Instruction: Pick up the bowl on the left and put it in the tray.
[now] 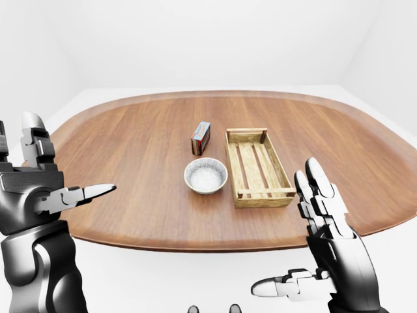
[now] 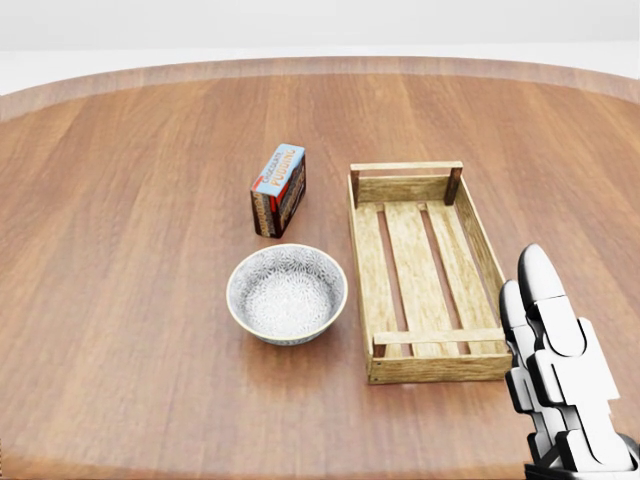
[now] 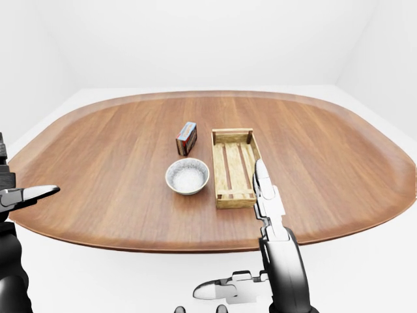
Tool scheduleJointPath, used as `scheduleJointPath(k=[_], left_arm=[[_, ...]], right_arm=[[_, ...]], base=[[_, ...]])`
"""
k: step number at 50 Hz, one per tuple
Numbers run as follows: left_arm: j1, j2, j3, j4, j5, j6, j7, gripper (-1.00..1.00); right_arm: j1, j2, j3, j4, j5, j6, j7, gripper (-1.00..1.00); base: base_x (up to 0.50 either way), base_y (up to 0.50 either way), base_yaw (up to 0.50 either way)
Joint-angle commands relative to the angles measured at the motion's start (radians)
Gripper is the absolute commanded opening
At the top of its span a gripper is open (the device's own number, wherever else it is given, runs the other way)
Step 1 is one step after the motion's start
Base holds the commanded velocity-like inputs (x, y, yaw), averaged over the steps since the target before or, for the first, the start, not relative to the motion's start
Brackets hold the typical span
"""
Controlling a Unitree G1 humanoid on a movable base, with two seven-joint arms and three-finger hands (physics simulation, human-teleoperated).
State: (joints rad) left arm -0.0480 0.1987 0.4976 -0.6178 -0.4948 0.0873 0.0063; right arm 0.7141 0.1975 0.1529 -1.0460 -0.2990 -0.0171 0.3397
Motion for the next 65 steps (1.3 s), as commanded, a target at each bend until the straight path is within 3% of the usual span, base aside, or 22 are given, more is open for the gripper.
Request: scheduleJointPath(k=[1,29,30,33,34,36,53,54,55,58,64,65], left_arm=[[-0.001,0.001,0.002,0.001,-0.003,0.0,0.001,1.0],[-0.002,0.008,0.014,-0.017,-0.025,0.0,0.01,1.0],[0.029,-0.019,-0.004,0.023,0.01,0.0,-0.028,1.0],[0.031,-0.022,-0.005,0.027,0.013,0.0,-0.032,1.0],[-0.001,0.005,0.013,-0.013,-0.021,0.0,0.005,1.0],[-0.005,0.009,0.016,-0.016,-0.026,0.0,0.01,1.0],[0.003,0.008,0.019,-0.024,-0.027,0.0,0.008,1.0],[0.003,0.003,0.002,-0.023,-0.011,0.0,0.01,1.0],[0.003,0.002,0.002,-0.023,-0.01,0.0,0.009,1.0],[0.0,0.0,-0.001,-0.015,-0.003,0.0,0.006,1.0],[-0.001,-0.001,-0.002,-0.014,-0.001,0.0,0.005,1.0],[0.0,0.001,0.007,-0.019,-0.008,0.0,0.005,1.0]], right_arm=[[0.0,-0.01,0.003,-0.001,0.002,0.002,-0.007,1.0],[0.007,-0.013,0.012,-0.001,-0.017,-0.003,0.005,1.0],[0.006,-0.013,0.012,-0.001,-0.016,-0.002,0.006,1.0],[0.006,-0.012,0.012,-0.001,-0.017,-0.002,0.006,1.0],[0.004,-0.011,0.011,-0.001,-0.016,0.001,0.006,1.0],[0.003,-0.01,0.011,-0.001,-0.017,0.002,0.006,1.0],[0.013,-0.024,0.035,-0.001,-0.023,0.018,-0.012,1.0],[-0.025,-0.051,0.068,-0.001,-0.106,0.089,-0.013,1.0],[-0.033,-0.058,0.077,-0.001,-0.115,0.101,-0.02,1.0],[-0.074,-0.1,0.117,-0.001,-0.192,0.104,-0.035,1.0],[-0.077,-0.077,0.121,-0.001,-0.224,0.104,-0.01,1.0],[-0.139,-0.038,0.215,-0.001,-0.442,0.104,0.07,1.0]], base=[[0.5,0.0,0.0],[0.5,0.0,0.0],[0.5,0.0,0.0],[0.5,0.0,0.0],[0.5,0.0,0.0],[0.5,0.0,0.0],[0.32,0.0,0.0],[0.0,0.0,0.0],[0.0,0.0,0.0],[0.0,0.0,0.0],[0.0,0.0,0.0],[0.0,0.0,0.0]])
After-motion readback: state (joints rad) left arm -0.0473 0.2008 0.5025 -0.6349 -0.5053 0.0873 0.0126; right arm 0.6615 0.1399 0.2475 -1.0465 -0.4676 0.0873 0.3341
